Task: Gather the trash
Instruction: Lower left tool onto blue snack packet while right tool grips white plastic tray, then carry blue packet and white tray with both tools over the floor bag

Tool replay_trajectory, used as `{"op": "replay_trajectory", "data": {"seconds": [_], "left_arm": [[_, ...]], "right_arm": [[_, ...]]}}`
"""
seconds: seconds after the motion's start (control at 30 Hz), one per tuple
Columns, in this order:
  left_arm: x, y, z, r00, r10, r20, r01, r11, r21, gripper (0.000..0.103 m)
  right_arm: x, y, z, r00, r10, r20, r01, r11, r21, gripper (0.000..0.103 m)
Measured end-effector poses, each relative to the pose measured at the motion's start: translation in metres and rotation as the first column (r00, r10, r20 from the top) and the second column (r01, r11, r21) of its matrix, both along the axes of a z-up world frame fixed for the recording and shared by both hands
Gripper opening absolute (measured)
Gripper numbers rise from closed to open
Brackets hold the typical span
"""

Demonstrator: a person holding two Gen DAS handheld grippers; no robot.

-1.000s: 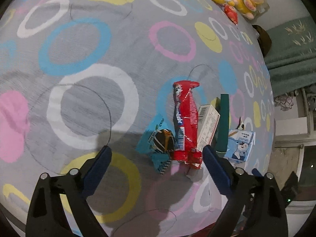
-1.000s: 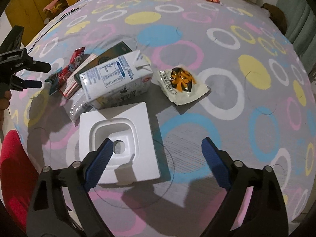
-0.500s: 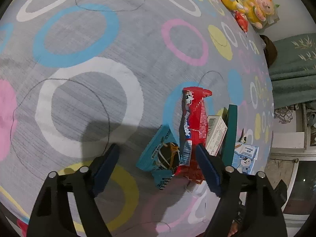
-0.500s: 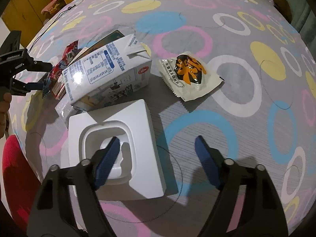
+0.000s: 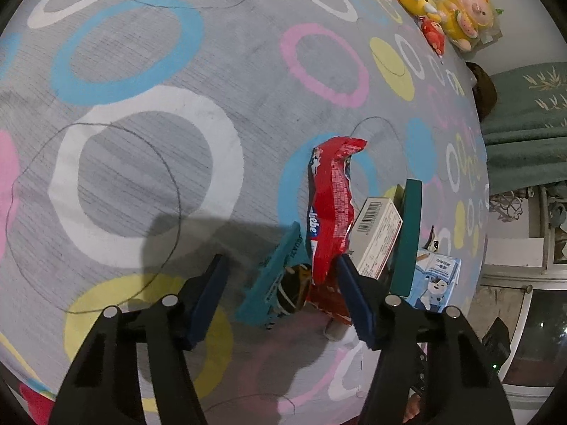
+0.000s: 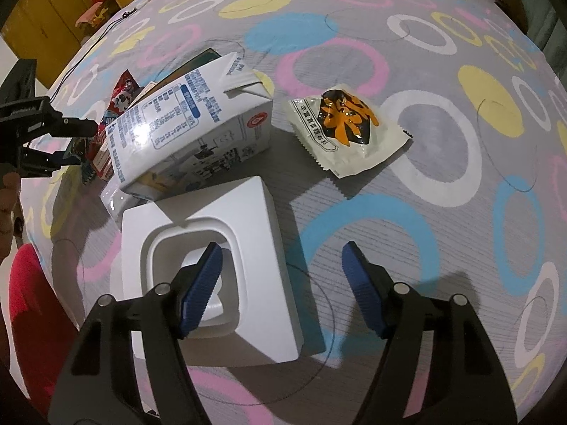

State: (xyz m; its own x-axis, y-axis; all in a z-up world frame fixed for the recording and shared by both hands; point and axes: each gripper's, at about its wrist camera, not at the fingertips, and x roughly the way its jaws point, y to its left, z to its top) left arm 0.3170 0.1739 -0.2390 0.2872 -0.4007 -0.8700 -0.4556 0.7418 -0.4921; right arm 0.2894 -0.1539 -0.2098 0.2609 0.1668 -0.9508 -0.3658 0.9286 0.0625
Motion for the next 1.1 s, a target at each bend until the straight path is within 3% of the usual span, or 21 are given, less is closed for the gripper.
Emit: {"op": "replay_trajectory", "data": {"seconds": [0.3,0.53,0.7,0.9,1.1], "left_arm": [[-0.006,-0.001,-0.001,1.0,0.005,-0.002,-0.005,1.0,-0.007,0.05],[-0.008,0.0,0.0,1.0,-0.005,-0.016,0.005,1.0,-0.019,0.038],[-0.01,0.0,0.0,1.0,-0.006,-0.024,0.005,1.0,-0.013,0.035],[-0.012,-0.002,0.005,0.999,-0.039,-0.02,0.039,0.999,-0.008,0.034],[-0.019,-0.002,0.015,0.998,-0.06,-0.002,0.06,0.998,0.016,0.034]], "right_arm": [[-0.002,-0.001,0.001,1.0,-0.011,-0.002,0.011,1.0,0.018,0.061],[-0.005,0.009,0.005,1.0,0.016,-0.019,-0.016,0.999,0.04,0.034],[-0.005,0.014,0.006,0.999,0.02,-0.027,-0.019,1.0,0.017,0.033],[-0.006,0.012,0.013,0.999,0.007,-0.036,-0.006,1.0,0.021,0.025],[-0.014,0.015,0.021,1.0,-0.002,0.004,0.002,1.0,-0.01,0.023]]}}
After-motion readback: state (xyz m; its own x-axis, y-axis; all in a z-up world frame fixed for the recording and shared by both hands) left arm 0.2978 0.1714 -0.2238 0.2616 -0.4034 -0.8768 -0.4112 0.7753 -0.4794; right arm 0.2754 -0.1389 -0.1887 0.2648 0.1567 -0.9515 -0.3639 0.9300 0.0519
